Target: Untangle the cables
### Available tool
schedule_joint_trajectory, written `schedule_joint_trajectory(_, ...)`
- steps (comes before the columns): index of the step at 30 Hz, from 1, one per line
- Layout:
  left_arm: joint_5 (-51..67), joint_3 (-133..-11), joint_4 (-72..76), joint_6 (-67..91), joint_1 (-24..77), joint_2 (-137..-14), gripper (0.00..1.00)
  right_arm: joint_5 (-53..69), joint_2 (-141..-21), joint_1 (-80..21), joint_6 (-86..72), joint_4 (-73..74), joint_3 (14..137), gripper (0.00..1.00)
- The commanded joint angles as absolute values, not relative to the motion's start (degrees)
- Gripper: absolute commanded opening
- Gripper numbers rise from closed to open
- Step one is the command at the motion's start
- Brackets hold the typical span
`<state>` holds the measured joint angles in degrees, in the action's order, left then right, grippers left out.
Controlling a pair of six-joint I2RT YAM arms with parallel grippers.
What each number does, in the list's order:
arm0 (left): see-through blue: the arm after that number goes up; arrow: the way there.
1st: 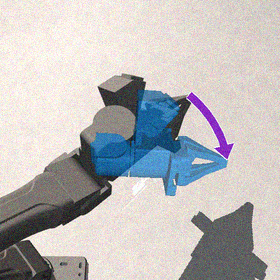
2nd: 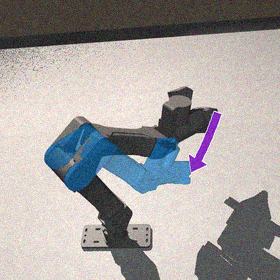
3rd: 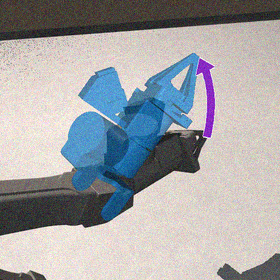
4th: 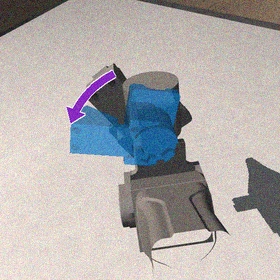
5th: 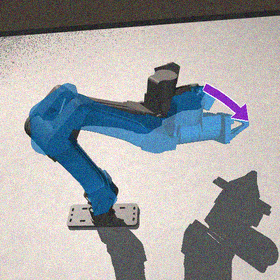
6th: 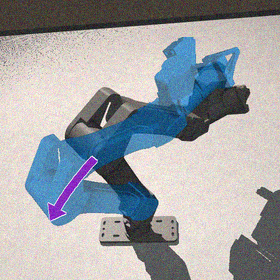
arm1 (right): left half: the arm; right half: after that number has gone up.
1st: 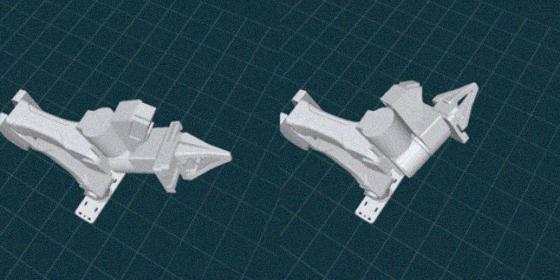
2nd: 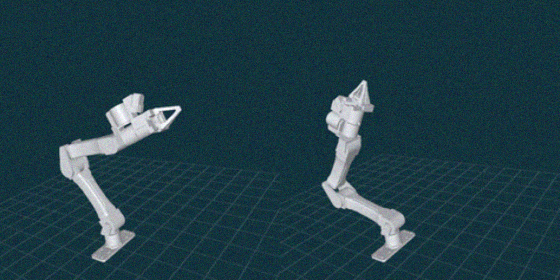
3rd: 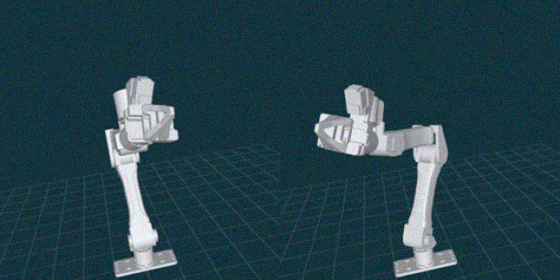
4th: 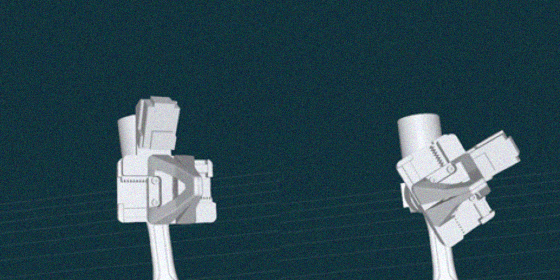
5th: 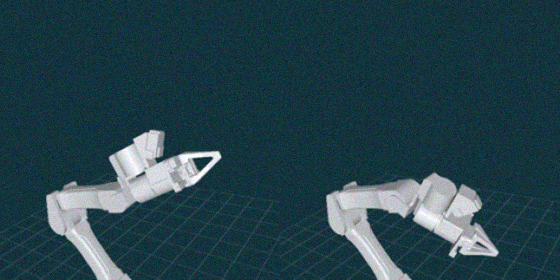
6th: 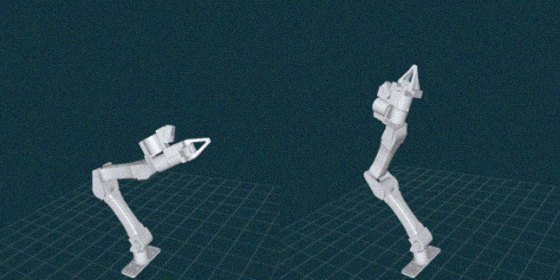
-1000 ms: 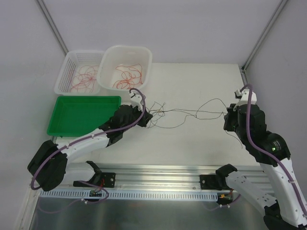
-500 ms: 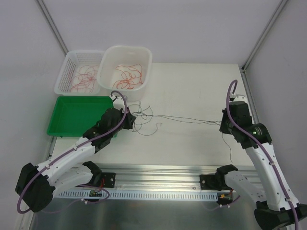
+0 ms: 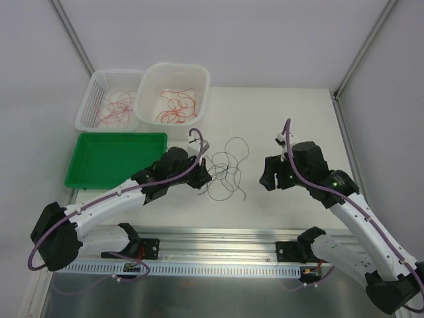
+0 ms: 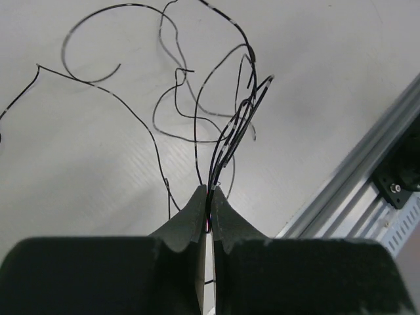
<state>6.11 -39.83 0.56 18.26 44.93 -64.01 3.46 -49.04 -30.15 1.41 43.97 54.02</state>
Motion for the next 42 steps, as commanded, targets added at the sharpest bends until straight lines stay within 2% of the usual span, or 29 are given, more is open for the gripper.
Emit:
schedule_joint_trajectory(1,10.45,-44.03,1.49,17.32,46.4,-65.56,0.0,10.8,-49.13,-33.13,3.25,34.91,53.44,0.7)
schedule_joint_trajectory(14,16.43,-45.79,1.49,18.89,47.37,-63.64,0.0,15.2,-58.62,-34.45,8.0,15.21,45.62,0.68)
schedule_joint_trajectory(22,16.87,-44.83,1.49,19.07,47.37,-61.7,0.0,18.1,-64.59,-34.37,8.17,10.28,45.7,0.56)
schedule_joint_trajectory(25,16.61,-44.74,1.49,18.72,47.37,-60.91,0.0,19.33,-64.16,-34.45,8.35,10.02,45.44,0.48)
schedule_joint_trajectory(27,16.44,-44.56,1.49,18.63,47.37,-60.56,0.0,19.95,-63.55,-34.45,8.61,9.84,45.18,0.37)
schedule_joint_trajectory(28,15.91,-44.56,1.49,18.55,47.37,-60.56,0.0,19.95,-63.37,-34.45,8.79,9.67,45.0,0.31)
schedule_joint_trajectory(29,15.73,-44.47,1.49,18.54,47.37,-60.38,0.0,19.95,-62.76,-34.37,9.05,9.93,45.0,0.2)
schedule_joint_trajectory(32,14.51,-44.04,1.49,18.72,47.37,-60.47,0.0,19.51,-61.27,-34.37,9.84,11.51,45.52,0.01)
schedule_joint_trajectory(34,11.71,-43.6,1.49,19.16,47.37,-60.64,0.0,18.81,-59.95,-34.45,10.37,14.58,46.4,0.01)
schedule_joint_trajectory(35,10.3,-42.9,1.49,19.33,47.37,-60.64,0.06,17.94,-58.29,-34.45,11.07,15.89,47.8,0.01)
schedule_joint_trajectory(36,8.89,-42.46,1.49,19.6,47.37,-60.64,0.18,17.06,-57.14,-34.45,11.34,18.87,48.6,0.01)
schedule_joint_trajectory(37,7.14,-41.93,1.41,19.86,47.37,-60.47,0.39,15.92,-56.17,-34.37,11.6,20.64,49.73,0.01)
schedule_joint_trajectory(38,4.16,-41.05,1.41,20.04,47.29,-60.29,0.5,13.12,-55.21,-34.37,12.47,22.66,52.18,0.01)
schedule_joint_trajectory(40,1.24,-40.34,1.06,20.39,47.29,-59.77,0.67,10.12,-52.83,-34.36,13.18,29.33,55.53,0.01)
schedule_joint_trajectory(42,0.61,-39.73,1.05,20.13,47.2,-59.41,0.73,6.77,-50.9,-34.28,13.79,34.86,60.52,0.01)
